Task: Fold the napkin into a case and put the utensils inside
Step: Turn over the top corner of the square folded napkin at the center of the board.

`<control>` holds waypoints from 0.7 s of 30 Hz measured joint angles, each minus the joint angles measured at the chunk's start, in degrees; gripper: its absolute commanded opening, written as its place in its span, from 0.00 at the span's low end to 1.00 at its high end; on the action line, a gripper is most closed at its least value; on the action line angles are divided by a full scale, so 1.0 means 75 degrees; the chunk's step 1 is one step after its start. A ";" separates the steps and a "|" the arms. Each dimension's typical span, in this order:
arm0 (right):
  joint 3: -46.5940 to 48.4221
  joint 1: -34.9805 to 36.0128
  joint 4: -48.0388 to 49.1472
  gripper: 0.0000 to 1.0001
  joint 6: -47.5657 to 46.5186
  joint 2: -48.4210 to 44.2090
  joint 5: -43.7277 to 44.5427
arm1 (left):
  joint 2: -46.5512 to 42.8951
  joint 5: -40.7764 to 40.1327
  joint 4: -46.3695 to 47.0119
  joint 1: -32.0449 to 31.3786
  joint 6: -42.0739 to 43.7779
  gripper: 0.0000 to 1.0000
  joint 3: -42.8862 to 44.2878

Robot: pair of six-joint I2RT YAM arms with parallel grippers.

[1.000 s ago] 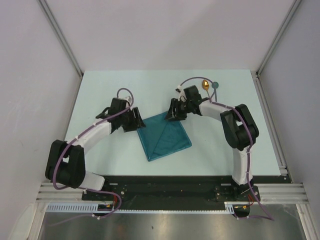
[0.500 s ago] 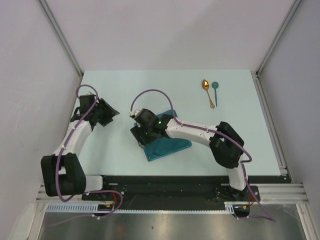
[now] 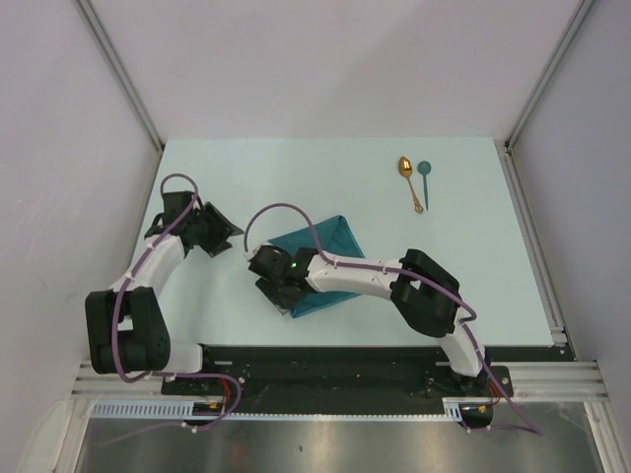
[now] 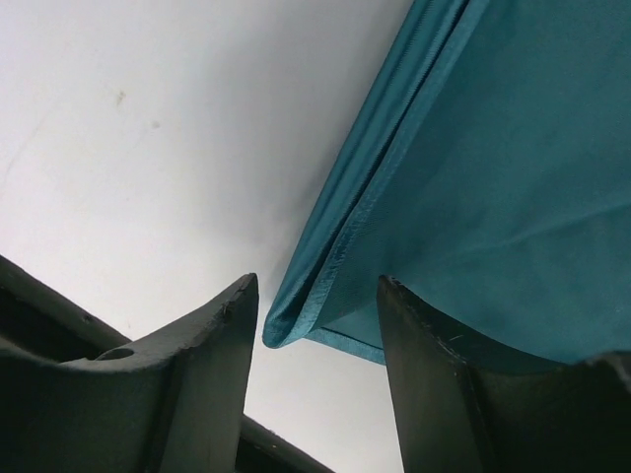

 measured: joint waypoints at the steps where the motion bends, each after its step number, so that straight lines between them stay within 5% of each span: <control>1: 0.0003 0.0038 -0.0012 0.55 0.0000 0.0017 0.0023 | 0.0023 0.0020 0.0009 0.0000 0.0000 0.56 -0.0015; 10: 0.0105 0.0207 -0.0189 0.35 0.0015 0.0268 0.0221 | 0.0178 0.0187 0.0050 0.0023 0.0012 0.56 -0.0111; 21: 0.0201 0.0271 -0.0481 0.44 0.0003 0.0303 0.0560 | 0.0227 0.0213 0.0114 0.0067 0.0026 0.56 -0.0163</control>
